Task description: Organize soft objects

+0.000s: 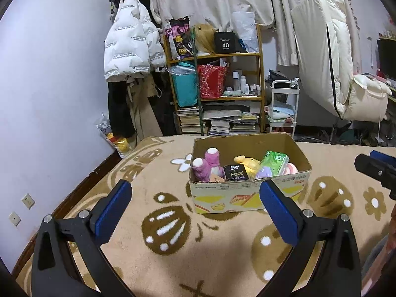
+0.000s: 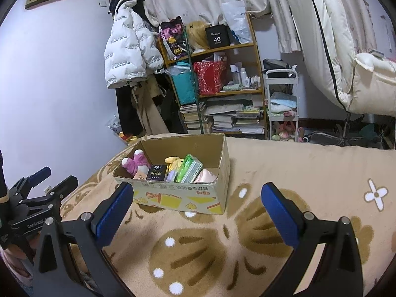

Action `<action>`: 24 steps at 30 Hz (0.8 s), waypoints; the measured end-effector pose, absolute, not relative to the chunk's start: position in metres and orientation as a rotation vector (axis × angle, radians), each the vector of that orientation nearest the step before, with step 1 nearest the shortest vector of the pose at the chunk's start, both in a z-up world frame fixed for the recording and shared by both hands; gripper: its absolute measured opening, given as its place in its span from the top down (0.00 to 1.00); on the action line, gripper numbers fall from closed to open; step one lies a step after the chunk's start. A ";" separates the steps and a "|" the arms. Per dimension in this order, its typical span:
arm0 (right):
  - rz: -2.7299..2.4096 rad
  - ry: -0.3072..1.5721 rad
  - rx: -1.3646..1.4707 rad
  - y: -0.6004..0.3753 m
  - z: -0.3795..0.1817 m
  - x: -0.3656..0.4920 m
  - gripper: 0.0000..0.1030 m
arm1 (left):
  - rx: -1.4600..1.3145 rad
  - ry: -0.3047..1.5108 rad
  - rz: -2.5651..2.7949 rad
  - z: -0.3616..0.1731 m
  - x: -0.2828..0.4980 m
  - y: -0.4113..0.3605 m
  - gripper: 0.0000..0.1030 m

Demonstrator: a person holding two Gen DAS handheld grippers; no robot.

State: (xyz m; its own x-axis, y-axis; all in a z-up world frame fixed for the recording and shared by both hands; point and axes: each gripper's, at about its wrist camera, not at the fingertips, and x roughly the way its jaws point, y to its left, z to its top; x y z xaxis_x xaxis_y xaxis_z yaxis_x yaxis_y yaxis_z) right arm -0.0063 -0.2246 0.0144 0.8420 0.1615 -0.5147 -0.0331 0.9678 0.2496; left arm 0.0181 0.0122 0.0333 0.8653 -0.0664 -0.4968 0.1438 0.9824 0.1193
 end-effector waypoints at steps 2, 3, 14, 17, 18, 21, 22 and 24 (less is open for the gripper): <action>0.101 0.566 0.237 -0.225 0.013 -0.006 0.00 | 0.150 0.521 -0.112 0.032 0.019 0.012 0.01; 0.100 0.565 0.236 -0.225 0.014 -0.006 0.00 | 0.151 0.523 -0.113 0.031 0.019 0.012 0.01; 0.095 0.565 0.227 -0.225 0.012 -0.005 0.00 | 0.160 0.522 -0.114 0.030 0.020 0.010 0.01; 0.098 0.564 0.232 -0.225 0.013 -0.005 0.00 | 0.155 0.530 -0.130 0.029 0.019 0.009 0.01; 0.096 0.564 0.230 -0.224 0.013 -0.005 0.00 | 0.158 0.528 -0.128 0.029 0.020 0.009 0.01; 0.095 0.564 0.227 -0.225 0.012 -0.005 0.00 | 0.159 0.528 -0.129 0.029 0.019 0.009 0.01; 0.096 0.565 0.226 -0.226 0.012 -0.004 0.00 | 0.161 0.528 -0.129 0.029 0.020 0.009 0.01; 0.094 0.565 0.226 -0.225 0.012 -0.004 0.00 | 0.160 0.527 -0.127 0.029 0.019 0.009 0.01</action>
State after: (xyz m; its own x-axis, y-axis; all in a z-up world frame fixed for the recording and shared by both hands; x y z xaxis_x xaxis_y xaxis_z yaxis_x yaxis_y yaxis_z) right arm -0.0042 -0.2254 0.0121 0.8412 0.1504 -0.5194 -0.0268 0.9709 0.2378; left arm 0.0192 0.0091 0.0291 0.8569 -0.0797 -0.5093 0.1616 0.9797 0.1187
